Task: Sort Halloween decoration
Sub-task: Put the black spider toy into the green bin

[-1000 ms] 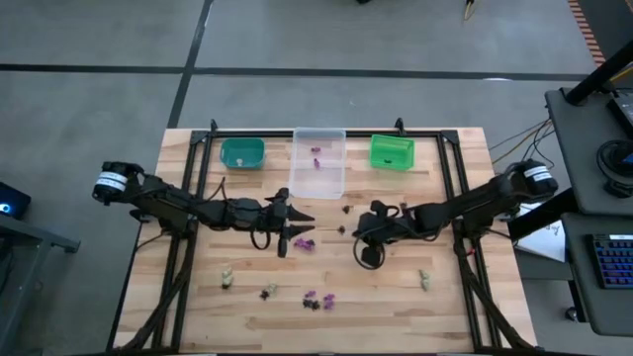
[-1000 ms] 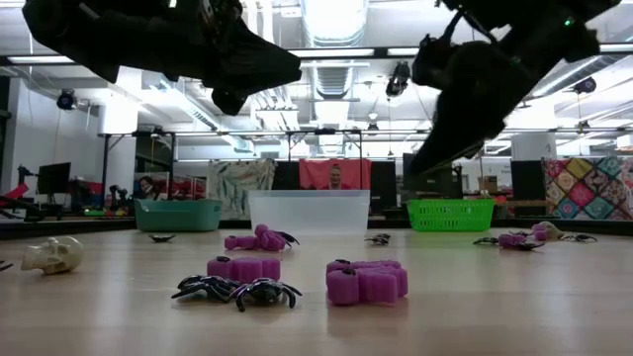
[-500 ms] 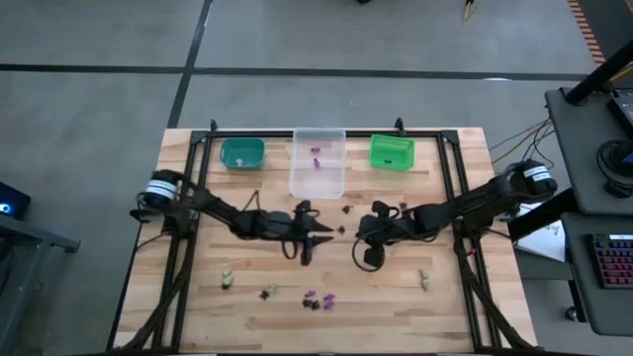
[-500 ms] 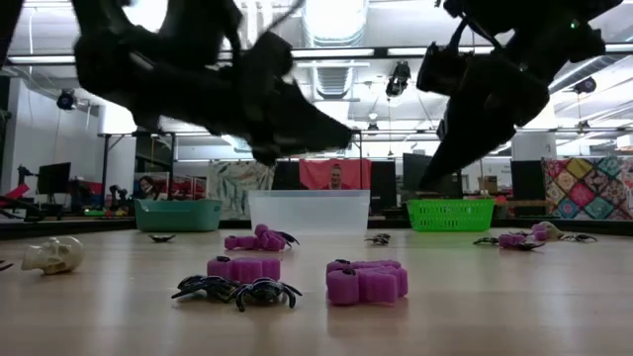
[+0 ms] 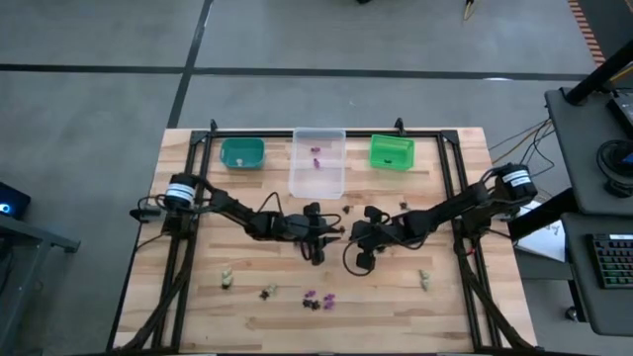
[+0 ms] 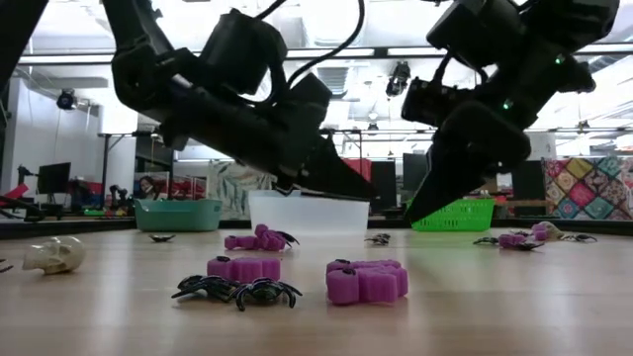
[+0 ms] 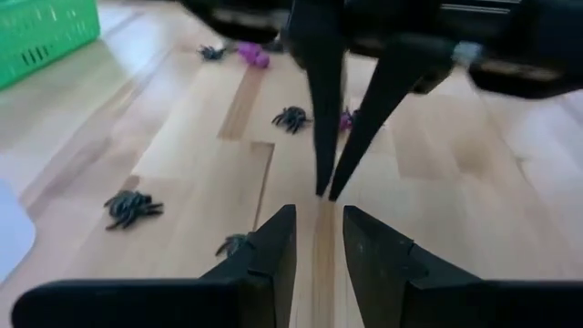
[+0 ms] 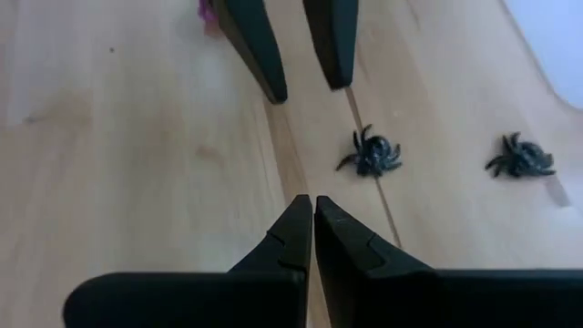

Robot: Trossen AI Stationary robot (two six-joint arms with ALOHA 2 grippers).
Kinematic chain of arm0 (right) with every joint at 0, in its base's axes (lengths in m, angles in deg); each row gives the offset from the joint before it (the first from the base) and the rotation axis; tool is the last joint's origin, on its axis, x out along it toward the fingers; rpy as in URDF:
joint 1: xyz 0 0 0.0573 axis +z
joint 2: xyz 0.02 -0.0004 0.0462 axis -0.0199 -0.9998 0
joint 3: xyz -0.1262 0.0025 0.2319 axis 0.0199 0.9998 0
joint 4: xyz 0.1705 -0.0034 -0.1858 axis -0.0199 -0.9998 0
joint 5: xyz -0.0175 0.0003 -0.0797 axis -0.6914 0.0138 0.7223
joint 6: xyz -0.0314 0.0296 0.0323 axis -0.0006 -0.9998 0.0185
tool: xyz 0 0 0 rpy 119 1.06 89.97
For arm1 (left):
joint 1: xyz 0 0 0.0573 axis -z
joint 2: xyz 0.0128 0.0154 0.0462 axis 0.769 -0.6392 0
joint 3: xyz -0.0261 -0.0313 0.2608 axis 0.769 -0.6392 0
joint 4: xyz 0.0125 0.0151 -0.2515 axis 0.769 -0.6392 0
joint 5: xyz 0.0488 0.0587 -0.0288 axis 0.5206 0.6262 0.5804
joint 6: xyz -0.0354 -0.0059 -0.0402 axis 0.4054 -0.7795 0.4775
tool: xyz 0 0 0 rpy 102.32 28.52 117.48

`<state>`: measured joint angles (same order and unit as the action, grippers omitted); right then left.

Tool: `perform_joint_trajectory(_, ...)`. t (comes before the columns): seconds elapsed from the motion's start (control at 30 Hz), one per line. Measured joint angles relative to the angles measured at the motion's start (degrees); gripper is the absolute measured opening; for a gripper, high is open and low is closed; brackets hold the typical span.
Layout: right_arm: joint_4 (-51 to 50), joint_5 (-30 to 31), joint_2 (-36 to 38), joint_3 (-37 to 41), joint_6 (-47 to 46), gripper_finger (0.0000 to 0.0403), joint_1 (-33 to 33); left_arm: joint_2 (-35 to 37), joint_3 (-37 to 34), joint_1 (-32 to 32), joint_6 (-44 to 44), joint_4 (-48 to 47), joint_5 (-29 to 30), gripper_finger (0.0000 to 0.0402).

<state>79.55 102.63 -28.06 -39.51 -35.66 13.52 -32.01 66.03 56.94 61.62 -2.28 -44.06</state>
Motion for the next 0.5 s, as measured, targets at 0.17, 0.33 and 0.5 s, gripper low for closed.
perform_joint_trajectory(0.17, 4.04, 0.01, -2.24, -0.2, 1.44, 0.0011, -0.02, 2.93, -2.59, 0.0, -1.18, 0.16, 0.03, 0.0075)
perform_joint_trajectory(0.33, 7.74, 1.2, -2.91, -0.32, 1.95, 0.0038, -0.02, 6.78, -5.23, -0.02, -2.18, 0.23, 0.77, 0.0075)
perform_joint_trajectory(0.5, 8.35, 3.51, -2.11, -0.31, 2.74, 0.0085, -0.02, 10.53, -7.19, -0.02, -2.98, 0.46, 1.09, 0.0075)
